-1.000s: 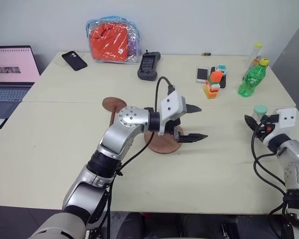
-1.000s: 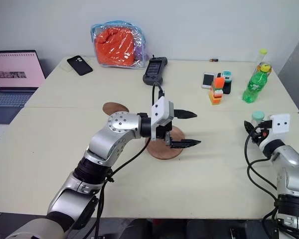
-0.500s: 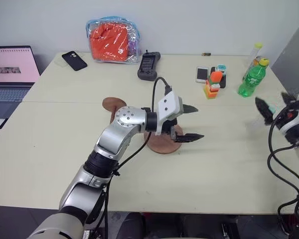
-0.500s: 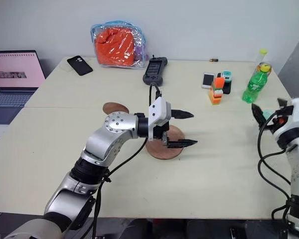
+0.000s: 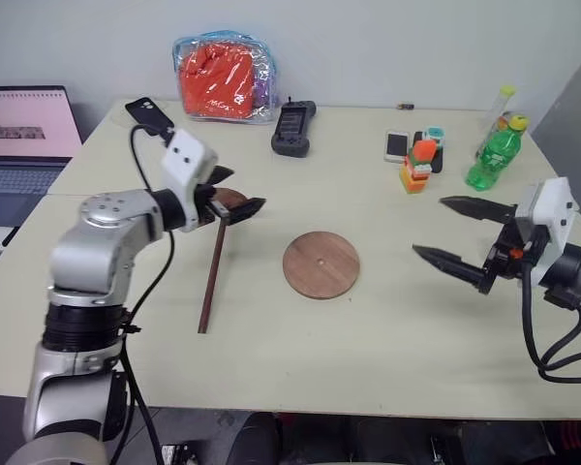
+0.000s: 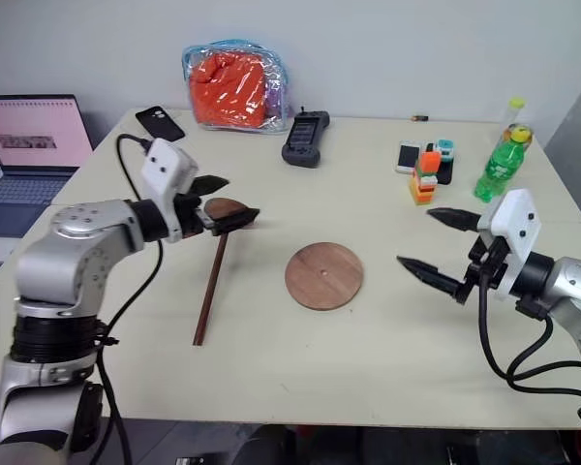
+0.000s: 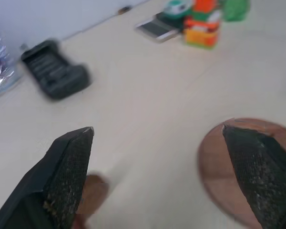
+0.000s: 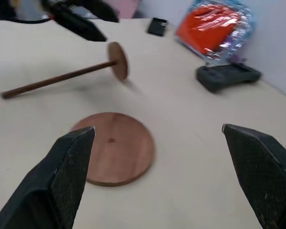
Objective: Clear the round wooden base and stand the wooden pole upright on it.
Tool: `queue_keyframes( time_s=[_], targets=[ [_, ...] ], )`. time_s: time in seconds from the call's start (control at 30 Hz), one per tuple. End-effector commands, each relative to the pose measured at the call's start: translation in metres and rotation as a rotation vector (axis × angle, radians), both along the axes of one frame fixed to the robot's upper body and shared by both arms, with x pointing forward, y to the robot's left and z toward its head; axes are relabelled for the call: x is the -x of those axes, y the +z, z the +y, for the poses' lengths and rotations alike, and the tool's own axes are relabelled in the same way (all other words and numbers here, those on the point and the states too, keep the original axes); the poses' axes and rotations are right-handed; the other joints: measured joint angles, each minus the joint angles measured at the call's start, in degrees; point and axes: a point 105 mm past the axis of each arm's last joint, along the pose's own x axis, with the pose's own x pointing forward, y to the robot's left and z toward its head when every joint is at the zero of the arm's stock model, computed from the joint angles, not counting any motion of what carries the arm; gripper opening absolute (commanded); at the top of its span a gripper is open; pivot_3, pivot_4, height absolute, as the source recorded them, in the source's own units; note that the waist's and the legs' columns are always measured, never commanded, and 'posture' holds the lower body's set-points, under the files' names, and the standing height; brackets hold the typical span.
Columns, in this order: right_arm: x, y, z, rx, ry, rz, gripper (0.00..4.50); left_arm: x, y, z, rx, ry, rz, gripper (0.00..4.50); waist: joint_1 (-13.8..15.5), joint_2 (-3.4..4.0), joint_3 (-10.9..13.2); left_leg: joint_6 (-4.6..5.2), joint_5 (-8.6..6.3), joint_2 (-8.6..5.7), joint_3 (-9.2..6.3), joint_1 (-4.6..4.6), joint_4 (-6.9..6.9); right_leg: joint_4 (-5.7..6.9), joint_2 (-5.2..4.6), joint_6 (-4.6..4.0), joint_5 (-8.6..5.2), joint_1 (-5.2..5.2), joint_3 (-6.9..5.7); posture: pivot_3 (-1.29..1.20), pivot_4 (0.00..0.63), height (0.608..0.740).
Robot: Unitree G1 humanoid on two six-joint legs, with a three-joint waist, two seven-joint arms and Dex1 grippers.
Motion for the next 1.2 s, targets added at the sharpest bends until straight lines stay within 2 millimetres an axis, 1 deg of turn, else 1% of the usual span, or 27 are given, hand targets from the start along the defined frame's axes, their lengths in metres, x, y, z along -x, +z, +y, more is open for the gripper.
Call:
queue_keyframes(
  time_s=[0.03,0.07,0.13,0.2,0.27,0.4,0.53,0.6,0.73,0.8,0.97,1.07,1.2],
  targets=[
    [0.006,-0.001,0.016,0.033,0.119,0.012,4.49,0.01,0.006,0.034,-0.044,0.09,0.1,4.5,-0.1,-0.06,0.0,0.0,0.0,0.02,-0.01,0.01,-0.01,-0.01,0.01,0.0,0.0,0.0,-0.01,0.0,0.15,0.74],
    [0.005,-0.003,0.019,0.037,0.136,0.017,4.49,0.012,0.003,0.038,-0.06,0.092,0.137,4.5,0.0,-0.06,0.0,0.0,0.0,0.03,-0.03,0.0,-0.01,0.0,0.01,0.0,0.0,-0.01,-0.03,0.0,0.15,0.74],
    [0.006,-0.004,0.027,0.042,0.178,0.021,4.49,0.014,-0.003,0.041,-0.06,0.08,0.216,4.5,0.0,-0.07,0.1,0.0,0.0,0.02,-0.04,0.0,-0.03,-0.01,0.02,0.0,-0.01,-0.01,-0.06,0.0,0.15,0.74],
    [0.009,-0.005,0.035,0.045,0.225,0.021,4.49,0.013,-0.011,0.042,-0.047,0.071,0.298,4.5,0.1,-0.07,0.1,0.0,0.0,-0.01,-0.05,0.0,-0.02,-0.01,0.0,0.01,-0.01,-0.01,-0.07,0.0,0.15,0.74],
    [0.011,-0.005,0.042,0.046,0.256,0.022,4.49,0.011,-0.017,0.043,-0.044,0.064,0.344,4.5,0.1,-0.08,0.1,0.0,0.0,-0.02,-0.06,-0.01,-0.01,-0.01,0.0,0.0,-0.01,0.0,-0.09,0.0,0.15,0.74],
    [0.015,-0.008,0.05,0.041,0.287,0.031,4.49,-0.002,-0.026,0.044,-0.039,0.079,0.401,4.5,0.0,-0.1,0.1,-0.01,0.0,0.01,-0.05,-0.04,-0.01,0.0,0.02,0.0,-0.01,-0.06,-0.08,0.0,0.15,0.74],
    [0.017,-0.015,0.056,0.042,0.28,0.038,4.49,-0.022,-0.028,0.036,-0.088,0.093,0.408,4.5,0.0,-0.13,0.1,-0.01,0.01,-0.02,-0.07,-0.09,0.01,0.0,0.01,0.0,-0.01,-0.08,-0.09,0.0,0.15,0.74],
    [0.018,-0.016,0.058,0.036,0.275,0.039,4.49,-0.03,-0.03,0.032,-0.1,0.096,0.409,4.5,0.0,-0.14,0.1,-0.01,0.01,-0.03,-0.07,-0.11,0.02,0.0,0.01,0.0,-0.01,-0.09,-0.09,0.0,0.15,0.74],
    [0.022,-0.015,0.06,0.033,0.283,0.045,4.49,-0.035,-0.036,0.022,-0.127,0.066,0.439,4.5,-0.2,-0.15,0.1,-0.02,0.01,-0.01,-0.04,-0.12,0.02,0.01,0.0,0.0,-0.01,-0.14,-0.07,0.0,0.15,0.74],
    [0.023,-0.015,0.061,0.033,0.286,0.046,4.49,-0.039,-0.041,0.019,-0.122,0.088,0.46,4.5,-0.2,-0.15,0.1,-0.03,0.02,0.01,-0.03,-0.13,0.01,0.01,-0.02,0.0,-0.01,-0.17,-0.06,0.0,0.15,0.74],
    [0.023,-0.014,0.062,0.036,0.286,0.047,4.49,-0.045,-0.054,0.021,-0.113,0.178,0.505,4.5,-0.3,-0.15,0.1,-0.02,0.01,0.01,-0.03,-0.13,0.01,0.02,-0.04,0.0,-0.01,-0.18,-0.05,0.0,0.15,0.74],
    [0.023,-0.014,0.06,0.042,0.287,0.049,4.49,-0.044,-0.058,0.018,-0.122,0.219,0.538,4.5,-0.3,-0.16,0.1,-0.02,0.01,0.01,-0.06,-0.14,0.02,0.03,-0.04,0.0,-0.01,-0.18,-0.07,0.0,0.15,0.74],
    [0.024,-0.014,0.062,0.043,0.291,0.049,4.49,-0.04,-0.056,0.018,-0.141,0.239,0.553,4.5,-0.3,-0.18,0.1,-0.02,0.01,0.0,-0.07,-0.17,0.03,0.03,-0.05,0.0,-0.01,-0.18,-0.07,0.0,0.15,0.74]
  ],
)
